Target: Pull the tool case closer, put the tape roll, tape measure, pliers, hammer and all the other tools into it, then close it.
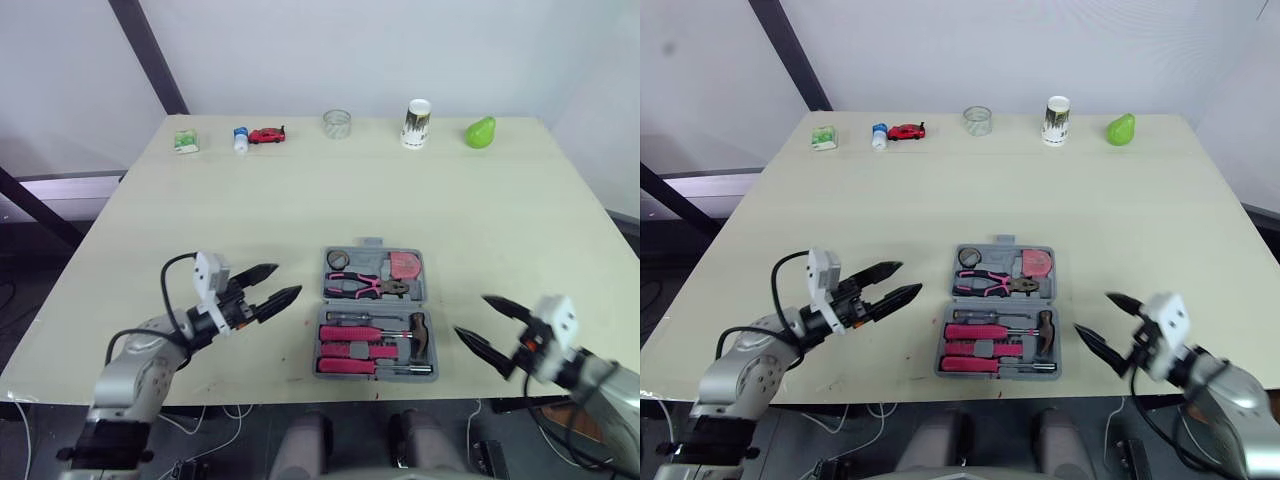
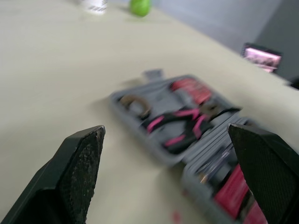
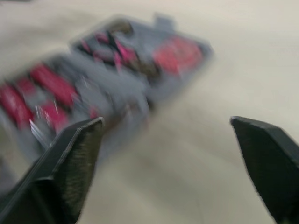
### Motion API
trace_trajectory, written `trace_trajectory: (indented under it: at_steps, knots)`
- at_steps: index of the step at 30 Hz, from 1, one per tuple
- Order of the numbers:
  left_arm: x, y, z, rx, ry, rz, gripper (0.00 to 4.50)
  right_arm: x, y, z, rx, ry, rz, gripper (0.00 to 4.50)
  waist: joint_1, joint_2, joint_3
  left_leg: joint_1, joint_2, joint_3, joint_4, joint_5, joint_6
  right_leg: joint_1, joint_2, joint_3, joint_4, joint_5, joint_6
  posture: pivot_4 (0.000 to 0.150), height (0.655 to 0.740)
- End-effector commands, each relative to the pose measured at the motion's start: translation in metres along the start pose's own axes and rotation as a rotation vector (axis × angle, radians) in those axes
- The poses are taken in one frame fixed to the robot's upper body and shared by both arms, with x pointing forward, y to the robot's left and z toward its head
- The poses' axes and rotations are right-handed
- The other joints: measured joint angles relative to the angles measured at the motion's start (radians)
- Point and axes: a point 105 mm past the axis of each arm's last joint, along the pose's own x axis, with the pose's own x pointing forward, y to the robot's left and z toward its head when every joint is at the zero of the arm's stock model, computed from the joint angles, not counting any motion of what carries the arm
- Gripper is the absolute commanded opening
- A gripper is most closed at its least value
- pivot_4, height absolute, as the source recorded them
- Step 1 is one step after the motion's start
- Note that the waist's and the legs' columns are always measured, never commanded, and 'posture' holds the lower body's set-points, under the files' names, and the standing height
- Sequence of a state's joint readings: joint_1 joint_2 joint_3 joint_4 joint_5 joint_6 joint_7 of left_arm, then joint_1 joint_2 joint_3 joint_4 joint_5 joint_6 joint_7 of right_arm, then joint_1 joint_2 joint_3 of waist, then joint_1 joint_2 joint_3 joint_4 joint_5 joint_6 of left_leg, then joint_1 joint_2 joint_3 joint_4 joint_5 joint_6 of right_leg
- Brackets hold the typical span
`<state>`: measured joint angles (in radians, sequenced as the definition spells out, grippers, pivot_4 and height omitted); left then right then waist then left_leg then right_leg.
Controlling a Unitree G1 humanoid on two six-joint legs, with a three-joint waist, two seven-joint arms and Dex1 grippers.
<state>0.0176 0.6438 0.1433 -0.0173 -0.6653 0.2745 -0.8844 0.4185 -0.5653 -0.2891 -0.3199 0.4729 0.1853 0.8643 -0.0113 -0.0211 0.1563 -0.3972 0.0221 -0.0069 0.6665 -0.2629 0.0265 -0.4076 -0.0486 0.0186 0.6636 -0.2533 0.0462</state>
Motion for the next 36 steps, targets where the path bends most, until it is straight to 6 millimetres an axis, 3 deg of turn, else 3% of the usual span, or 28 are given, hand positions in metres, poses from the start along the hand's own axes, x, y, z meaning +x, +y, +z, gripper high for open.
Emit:
trace_trajectory:
  at_steps: [1, 5, 8, 10, 16, 17, 18, 21, 25, 27, 36]
  knots:
    - [-0.026, 0.012, -0.007, 0.040, 0.027, 0.062, 4.50, -0.045, -0.012, -0.006, -0.018, 0.021, -0.097, 4.47, 0.000, 0.000, 0.000, 0.000, 0.000, 0.000, 0.000, 0.000, 0.000, 0.000, 0.000, 0.000, 0.000, 0.000, 0.000, 0.150, 0.7400]
    - [-0.043, 0.018, -0.019, 0.038, 0.060, 0.111, 4.50, -0.074, -0.017, -0.018, 0.006, 0.063, -0.176, 4.47, 0.000, 0.000, 0.000, 0.001, 0.002, 0.002, 0.001, 0.000, 0.000, 0.000, -0.001, 0.001, -0.001, -0.002, -0.003, 0.150, 0.7400]
    - [-0.046, 0.019, -0.023, 0.035, 0.075, 0.116, 4.50, -0.079, -0.017, -0.020, 0.011, 0.064, -0.201, 4.47, 0.002, 0.000, 0.000, 0.002, 0.003, 0.002, 0.001, 0.000, 0.000, 0.001, -0.001, 0.001, -0.001, -0.002, -0.003, 0.150, 0.7400]
    - [-0.046, 0.019, -0.023, 0.034, 0.081, 0.104, 4.50, -0.073, -0.015, -0.016, 0.011, 0.050, -0.197, 4.47, 0.002, 0.000, -0.001, 0.002, 0.003, 0.003, 0.001, 0.000, 0.000, 0.001, -0.001, 0.001, -0.001, -0.002, -0.003, 0.150, 0.7400]
    - [-0.024, 0.018, -0.011, 0.055, 0.101, -0.014, 4.50, -0.025, -0.003, 0.004, -0.038, 0.047, -0.075, 4.47, 0.001, 0.000, -0.001, 0.002, 0.002, 0.002, 0.002, 0.000, 0.000, 0.001, -0.001, 0.001, 0.000, -0.001, -0.003, 0.150, 0.7400]
    - [-0.022, 0.017, -0.010, 0.053, 0.105, -0.029, 3.98, -0.020, -0.002, 0.007, -0.045, 0.044, -0.059, 4.50, 0.001, 0.000, -0.001, 0.002, 0.002, 0.002, 0.002, 0.000, 0.000, 0.001, -0.001, 0.001, 0.000, -0.001, -0.003, 0.150, 0.7400]
    - [-0.018, 0.015, -0.010, 0.062, 0.137, -0.070, 3.73, -0.010, -0.002, 0.010, -0.048, 0.062, -0.035, 4.24, 0.002, 0.001, -0.001, 0.001, 0.001, 0.002, 0.002, 0.000, 0.000, 0.001, -0.001, 0.001, 0.000, -0.001, -0.003, 0.150, 0.7400]
    - [-0.005, 0.014, -0.008, 0.091, 0.204, -0.157, 2.30, 0.019, 0.003, 0.019, -0.065, 0.115, 0.080, 3.17, 0.001, 0.001, -0.001, 0.001, 0.000, 0.002, 0.002, 0.000, 0.000, 0.001, -0.001, 0.001, -0.001, 0.001, 0.000, 0.150, 0.7400]
    - [0.013, 0.015, -0.005, 0.143, 0.267, -0.245, 0.22, 0.049, -0.003, 0.026, -0.127, 0.209, 0.163, 1.03, 0.001, 0.001, -0.001, 0.001, -0.001, 0.002, 0.002, 0.000, 0.000, 0.001, 0.000, 0.001, 0.000, 0.002, 0.001, 0.150, 0.7400]
    - [0.022, 0.014, -0.005, 0.168, 0.299, -0.283, 0.00, 0.062, -0.007, 0.027, -0.155, 0.273, 0.203, 0.01, 0.000, 0.000, 0.000, 0.000, -0.001, 0.002, 0.002, 0.000, 0.000, 0.001, 0.000, 0.000, -0.001, 0.002, 0.001, 0.150, 0.7400]
    - [0.054, 0.010, -0.015, 0.234, 0.418, -0.336, 0.00, 0.093, -0.019, 0.025, -0.264, 0.446, 0.299, 0.01, 0.001, 0.000, 0.000, -0.003, -0.002, 0.002, 0.002, 0.000, 0.000, 0.000, 0.000, 0.000, -0.001, 0.002, 0.001, 0.150, 0.7400]
